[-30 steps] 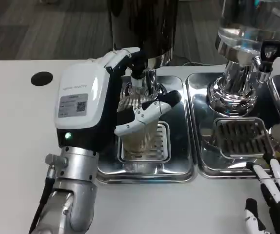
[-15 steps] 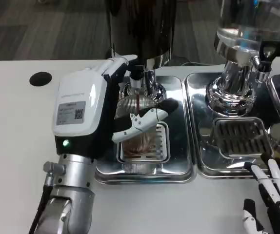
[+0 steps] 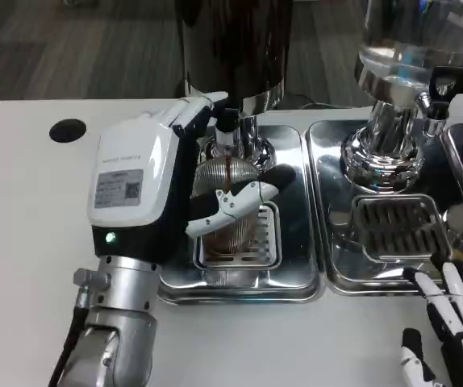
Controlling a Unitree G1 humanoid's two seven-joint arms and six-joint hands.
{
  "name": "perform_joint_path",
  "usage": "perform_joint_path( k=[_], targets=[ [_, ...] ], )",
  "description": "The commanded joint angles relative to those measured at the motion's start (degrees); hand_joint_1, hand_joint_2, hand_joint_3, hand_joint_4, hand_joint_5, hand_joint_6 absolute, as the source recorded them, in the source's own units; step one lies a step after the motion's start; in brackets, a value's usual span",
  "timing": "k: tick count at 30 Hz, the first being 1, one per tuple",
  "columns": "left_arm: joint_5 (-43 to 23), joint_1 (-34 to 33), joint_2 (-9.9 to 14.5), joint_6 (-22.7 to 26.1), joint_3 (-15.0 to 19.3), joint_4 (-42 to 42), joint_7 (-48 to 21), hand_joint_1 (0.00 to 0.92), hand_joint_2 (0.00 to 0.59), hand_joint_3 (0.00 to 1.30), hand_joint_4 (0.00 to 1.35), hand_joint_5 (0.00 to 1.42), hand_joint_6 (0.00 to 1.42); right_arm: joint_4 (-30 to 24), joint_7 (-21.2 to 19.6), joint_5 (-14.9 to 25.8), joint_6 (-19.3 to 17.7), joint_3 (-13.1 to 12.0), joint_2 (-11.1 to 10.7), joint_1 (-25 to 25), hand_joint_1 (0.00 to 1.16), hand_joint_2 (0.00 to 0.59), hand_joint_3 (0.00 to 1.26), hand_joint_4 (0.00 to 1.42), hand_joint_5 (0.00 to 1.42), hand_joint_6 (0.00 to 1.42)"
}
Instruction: Grasp the cup under the faucet to collect the drink, then remove the cup.
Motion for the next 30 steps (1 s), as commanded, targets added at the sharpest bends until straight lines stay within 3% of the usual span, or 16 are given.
perform_joint_path(
  k=[1,18,30],
  targets=[
    [1.51,1.78,0.55,1.3,-1.92,1.99,-1.42,0.0,0.093,0.41,0.38,0.53,0.48,0.82,-0.17,0.19,-0.21,0.14,0.17,-0.23,0.11,0.518,0.14,0.0,0.0,0.06],
    [1.71,1.69,0.71,1.7,-2.69,2.11,-0.72,0.0,0.093,0.41,0.38,0.53,0.48,0.21,-0.73,0.06,-0.33,-0.57,-0.4,0.49,0.12,0.525,0.14,0.0,0.0,0.06],
    [0.97,2.57,0.78,1.13,-2.29,1.99,-0.22,0.0,0.097,0.41,0.38,0.53,0.48,-2.57,-0.11,-7.08,4.01,0.31,-0.82,0.52,0.11,0.534,0.0,0.0,0.0,0.03]
  ],
)
